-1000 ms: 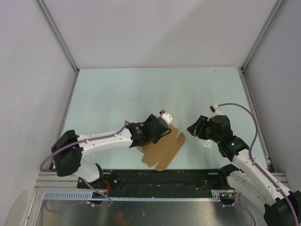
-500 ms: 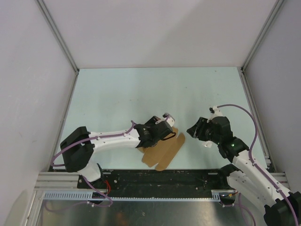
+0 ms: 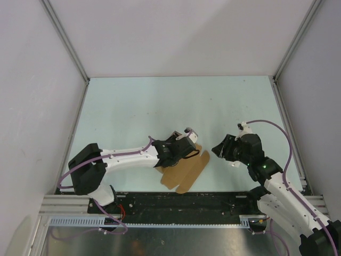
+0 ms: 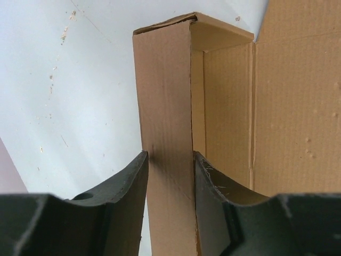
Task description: Fold the paper box
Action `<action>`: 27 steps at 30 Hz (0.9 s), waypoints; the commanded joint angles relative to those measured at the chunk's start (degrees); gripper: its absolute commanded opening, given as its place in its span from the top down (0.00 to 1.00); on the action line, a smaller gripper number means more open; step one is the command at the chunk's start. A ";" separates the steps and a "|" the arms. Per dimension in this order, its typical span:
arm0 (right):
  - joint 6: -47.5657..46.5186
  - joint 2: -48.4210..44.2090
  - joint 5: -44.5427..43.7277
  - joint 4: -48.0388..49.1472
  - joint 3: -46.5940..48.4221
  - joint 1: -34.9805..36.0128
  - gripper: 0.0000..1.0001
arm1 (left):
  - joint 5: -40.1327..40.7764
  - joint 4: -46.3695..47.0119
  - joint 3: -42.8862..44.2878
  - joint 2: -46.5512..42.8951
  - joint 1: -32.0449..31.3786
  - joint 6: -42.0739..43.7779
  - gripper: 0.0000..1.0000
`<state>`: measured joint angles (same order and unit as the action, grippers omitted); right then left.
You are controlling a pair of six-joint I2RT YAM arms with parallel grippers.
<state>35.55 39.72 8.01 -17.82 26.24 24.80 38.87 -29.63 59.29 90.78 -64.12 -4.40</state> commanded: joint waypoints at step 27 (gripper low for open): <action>-0.66 -6.67 -0.27 0.60 2.41 -1.41 0.49 | -13.27 1.32 0.31 -12.65 12.08 -1.92 0.89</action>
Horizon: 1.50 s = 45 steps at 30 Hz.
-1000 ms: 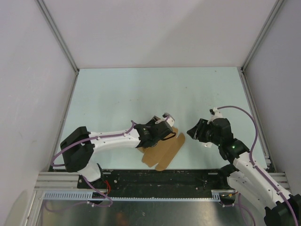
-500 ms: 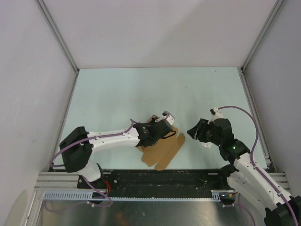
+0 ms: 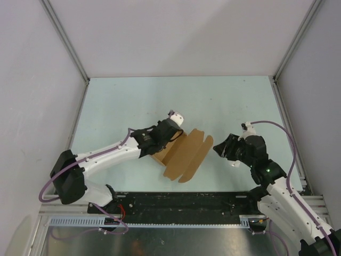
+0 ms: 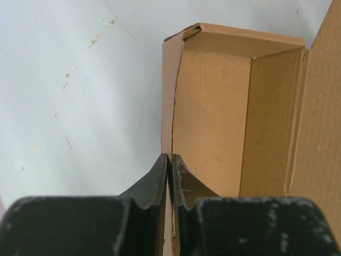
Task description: Fold the paper box
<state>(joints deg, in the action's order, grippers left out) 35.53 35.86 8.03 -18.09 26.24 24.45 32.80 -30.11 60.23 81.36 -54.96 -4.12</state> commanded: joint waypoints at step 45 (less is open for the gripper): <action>4.89 13.18 -0.30 9.99 1.19 1.04 0.82 | -27.87 28.97 -15.67 8.20 7.76 -37.98 1.00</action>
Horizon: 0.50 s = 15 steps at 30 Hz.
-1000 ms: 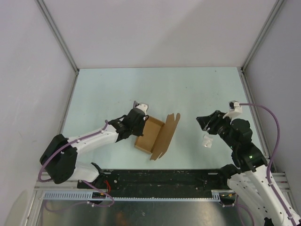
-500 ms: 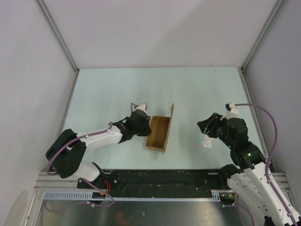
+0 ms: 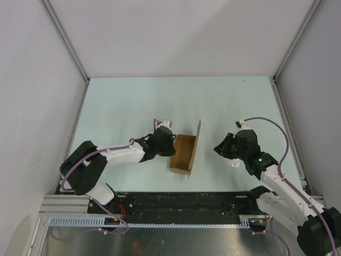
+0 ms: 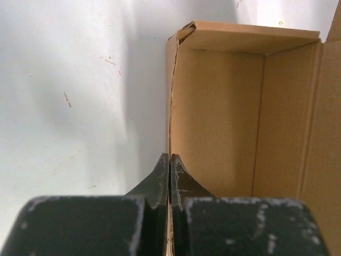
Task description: Fold the paper box
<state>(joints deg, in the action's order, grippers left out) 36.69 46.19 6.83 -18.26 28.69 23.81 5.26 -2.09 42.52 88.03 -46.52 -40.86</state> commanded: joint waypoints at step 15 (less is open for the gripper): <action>7.96 20.24 -1.03 26.87 -2.76 10.90 0.91 | -1.56 0.86 4.94 4.87 -2.96 0.26 0.99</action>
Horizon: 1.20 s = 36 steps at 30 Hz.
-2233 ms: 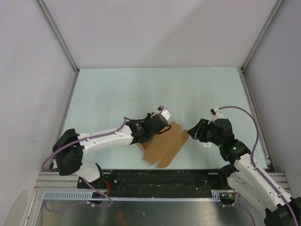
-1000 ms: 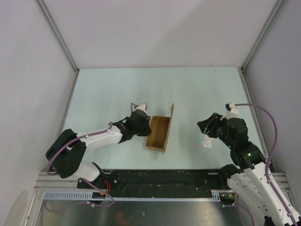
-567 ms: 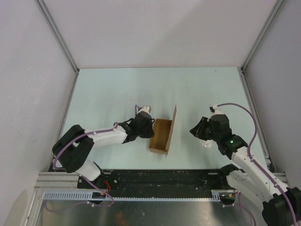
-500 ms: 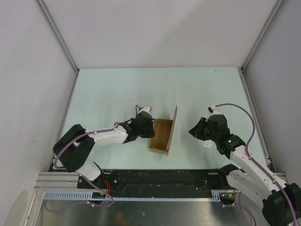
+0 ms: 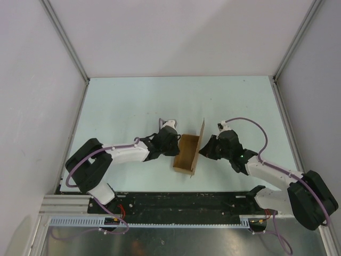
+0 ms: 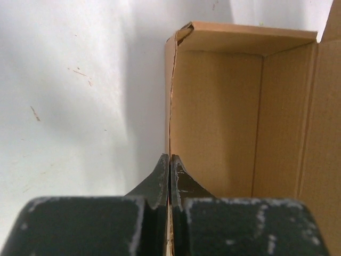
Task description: Fold the paper box
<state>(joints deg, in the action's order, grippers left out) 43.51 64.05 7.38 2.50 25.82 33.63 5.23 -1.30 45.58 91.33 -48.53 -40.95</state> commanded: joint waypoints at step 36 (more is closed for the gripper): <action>-0.17 5.21 -1.75 8.13 0.10 2.41 0.89 | 1.18 -3.35 5.22 2.89 -4.11 3.33 0.55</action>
<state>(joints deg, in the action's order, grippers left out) 43.94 70.43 5.43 9.06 25.82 35.57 5.72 -3.75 49.32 95.20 -51.66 -37.89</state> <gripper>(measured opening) 0.108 0.431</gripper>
